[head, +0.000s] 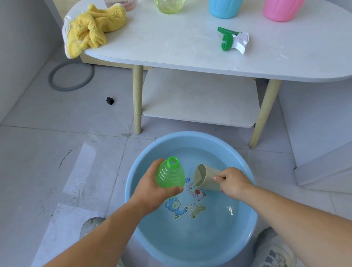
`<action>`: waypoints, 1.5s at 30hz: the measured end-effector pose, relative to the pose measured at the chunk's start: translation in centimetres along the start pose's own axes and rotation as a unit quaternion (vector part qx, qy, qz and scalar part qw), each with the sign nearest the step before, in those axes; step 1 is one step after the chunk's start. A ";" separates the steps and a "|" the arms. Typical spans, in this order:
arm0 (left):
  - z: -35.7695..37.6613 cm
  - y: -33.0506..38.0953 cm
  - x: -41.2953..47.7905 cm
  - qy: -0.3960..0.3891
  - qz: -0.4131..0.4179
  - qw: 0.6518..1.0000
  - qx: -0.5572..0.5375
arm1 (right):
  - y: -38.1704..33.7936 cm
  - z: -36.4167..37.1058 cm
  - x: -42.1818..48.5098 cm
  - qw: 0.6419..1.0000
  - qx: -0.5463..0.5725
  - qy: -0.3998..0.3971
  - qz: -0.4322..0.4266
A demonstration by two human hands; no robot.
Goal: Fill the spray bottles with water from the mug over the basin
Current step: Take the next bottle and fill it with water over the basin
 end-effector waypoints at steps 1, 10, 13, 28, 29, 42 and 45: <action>0.0 0.0 0.0 0.000 0.001 1.000 0.000 | 0.0 -0.1 -0.1 1.000 0.016 0.002 0.005; -0.3 0.1 0.0 0.009 0.005 1.000 -0.006 | -1.7 -2.1 -2.0 0.984 0.175 0.032 -0.024; -0.9 0.9 -0.4 0.021 0.008 1.000 -0.013 | -2.8 -3.1 -2.5 0.975 0.213 0.037 -0.049; -1.9 2.6 -1.1 0.038 0.034 0.997 -0.050 | -11.2 -12.3 -9.5 0.959 0.203 0.059 -0.188; -1.9 2.8 -1.2 0.037 0.035 0.998 -0.048 | -11.5 -12.8 -10.0 0.961 0.187 0.063 -0.192; -1.5 4.2 -1.3 0.024 0.050 0.997 -0.058 | -13.8 -14.3 -12.7 0.961 0.088 0.127 -0.230; -1.3 4.4 -1.3 0.020 0.053 0.997 -0.060 | -13.7 -14.2 -12.7 0.960 0.087 0.127 -0.233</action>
Point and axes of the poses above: each hand's wrist, its own x-axis towards the middle knuckle, its own z-axis out of the palm, y = z × x, the point moved 6 cm from there along x, towards the middle knuckle, and after that the axes turned 4 degrees about -z, right-handed, at the moved point
